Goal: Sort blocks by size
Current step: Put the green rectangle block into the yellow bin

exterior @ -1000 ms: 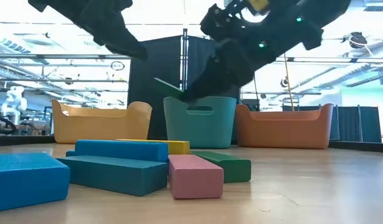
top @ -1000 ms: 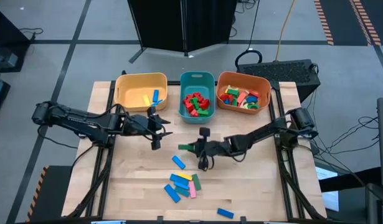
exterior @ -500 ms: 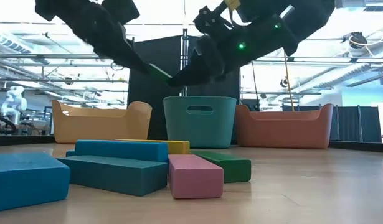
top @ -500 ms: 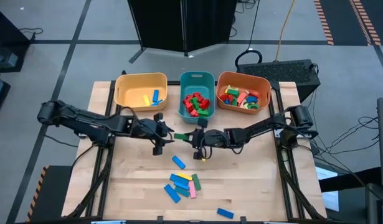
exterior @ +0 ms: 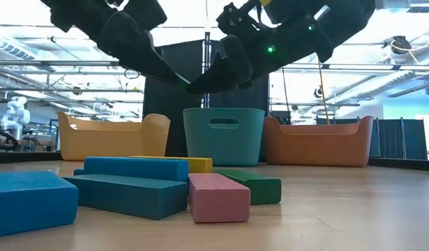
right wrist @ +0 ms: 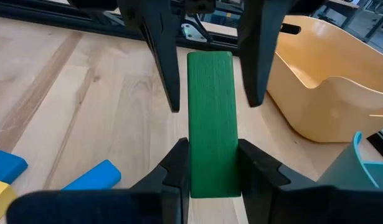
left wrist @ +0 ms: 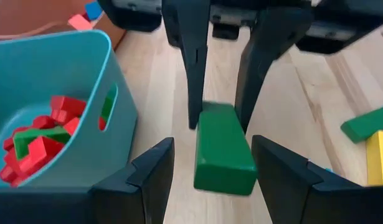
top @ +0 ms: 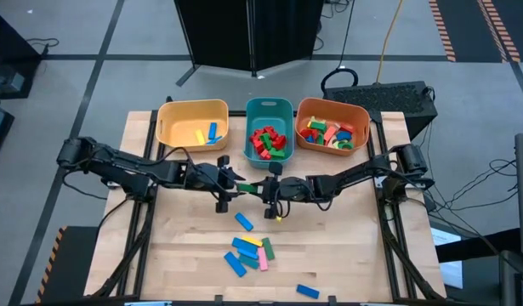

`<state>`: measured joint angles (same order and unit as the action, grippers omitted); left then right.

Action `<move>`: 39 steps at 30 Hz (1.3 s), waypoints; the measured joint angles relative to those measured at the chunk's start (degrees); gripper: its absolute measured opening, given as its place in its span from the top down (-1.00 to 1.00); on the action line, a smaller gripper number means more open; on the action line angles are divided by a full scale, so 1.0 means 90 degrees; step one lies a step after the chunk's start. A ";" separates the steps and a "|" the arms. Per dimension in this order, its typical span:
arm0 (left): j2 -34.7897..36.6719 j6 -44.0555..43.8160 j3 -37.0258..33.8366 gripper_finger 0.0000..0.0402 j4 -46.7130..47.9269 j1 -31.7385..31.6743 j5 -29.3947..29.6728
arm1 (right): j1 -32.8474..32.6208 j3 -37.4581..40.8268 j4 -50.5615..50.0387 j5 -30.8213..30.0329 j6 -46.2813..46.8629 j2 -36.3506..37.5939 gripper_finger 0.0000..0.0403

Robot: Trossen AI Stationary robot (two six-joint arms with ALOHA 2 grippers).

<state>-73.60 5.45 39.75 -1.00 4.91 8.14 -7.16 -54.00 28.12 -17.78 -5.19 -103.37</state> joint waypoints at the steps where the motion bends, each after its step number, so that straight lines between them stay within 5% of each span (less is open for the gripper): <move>1: 0.0000 0.0013 0.0000 -0.02 -0.0047 0.0000 -0.0002 | 0.0000 0.0000 0.0002 0.0000 0.0000 0.0000 0.60; 8: 0.0002 0.0121 0.0000 0.04 0.0003 0.0000 -0.0075 | 0.0000 0.0000 0.0010 -0.0002 0.0030 0.0000 0.60; 17: 0.0003 0.0094 0.0000 0.60 -0.0019 0.0007 -0.0021 | -0.0012 0.0000 -0.0038 0.0030 0.0215 0.0002 0.46; 28: 0.0268 -0.0067 0.0000 0.60 0.0275 0.0007 0.0840 | -0.0010 -0.0013 -0.0209 -0.0100 0.0760 0.0015 -0.25; 39: 0.1585 -0.0241 0.0010 0.58 0.1631 -0.0093 0.2284 | -0.0179 -0.0002 -0.0672 0.0118 0.1136 -0.0069 -0.38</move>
<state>-59.34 3.29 39.83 13.68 4.07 28.70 -8.77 -54.02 22.07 -16.72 5.03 -103.99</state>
